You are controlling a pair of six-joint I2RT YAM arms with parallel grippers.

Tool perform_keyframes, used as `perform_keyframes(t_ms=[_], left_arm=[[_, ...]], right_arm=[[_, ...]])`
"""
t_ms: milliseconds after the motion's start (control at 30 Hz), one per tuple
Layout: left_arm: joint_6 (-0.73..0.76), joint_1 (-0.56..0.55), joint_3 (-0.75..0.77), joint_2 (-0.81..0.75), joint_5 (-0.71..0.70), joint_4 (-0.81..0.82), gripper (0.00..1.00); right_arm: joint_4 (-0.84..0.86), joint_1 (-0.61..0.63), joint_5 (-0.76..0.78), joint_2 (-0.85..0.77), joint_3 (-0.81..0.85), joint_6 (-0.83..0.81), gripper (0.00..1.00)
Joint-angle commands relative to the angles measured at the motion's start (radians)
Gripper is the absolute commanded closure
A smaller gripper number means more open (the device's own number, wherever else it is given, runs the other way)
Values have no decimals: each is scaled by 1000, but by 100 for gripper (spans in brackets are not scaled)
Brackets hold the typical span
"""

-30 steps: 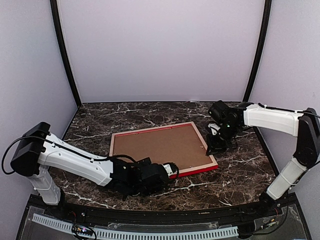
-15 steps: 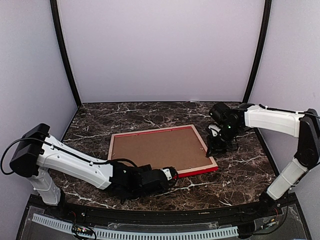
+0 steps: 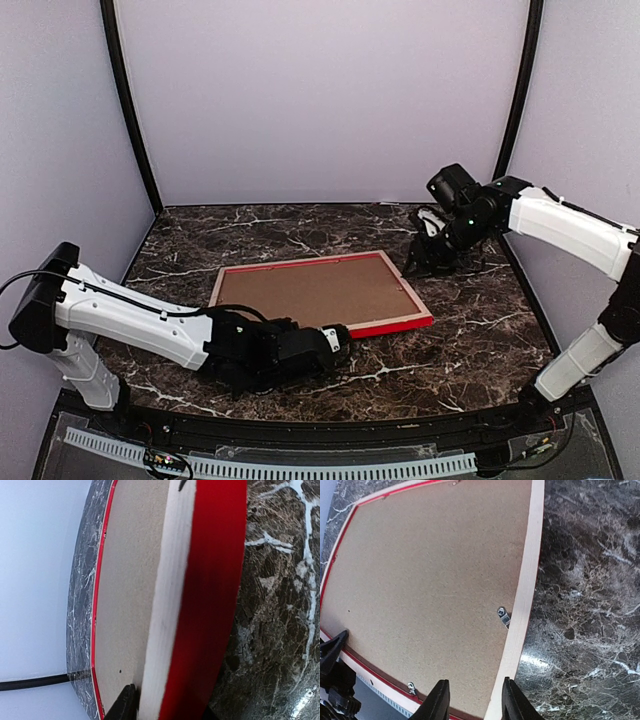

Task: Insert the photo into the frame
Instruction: Pass from the right arm to the left, then turn over the photo frame.

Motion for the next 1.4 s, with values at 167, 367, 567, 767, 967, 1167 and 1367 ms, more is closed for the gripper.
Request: perform_keyframes(t_ms=[167, 367, 567, 767, 967, 1167, 1367], left_arm=[[16, -3, 204, -144, 31, -190, 86], [54, 7, 396, -161, 79, -334, 100], [30, 67, 543, -169, 226, -444, 100], [32, 179, 615, -241, 461, -444, 100], [25, 304, 703, -270, 573, -449, 100], [-56, 448, 817, -248, 732, -427, 100], [-214, 566, 866, -201, 877, -354, 100]], right_arm=[[-100, -22, 75, -35, 251, -49, 61], [-94, -63, 87, -41, 371, -75, 61], [-83, -96, 104, -75, 429, -103, 60], [-7, -112, 115, -154, 390, -146, 56], [68, -113, 93, -207, 309, -174, 50], [96, -113, 86, -202, 265, -177, 49], [102, -115, 107, -195, 253, -184, 49]])
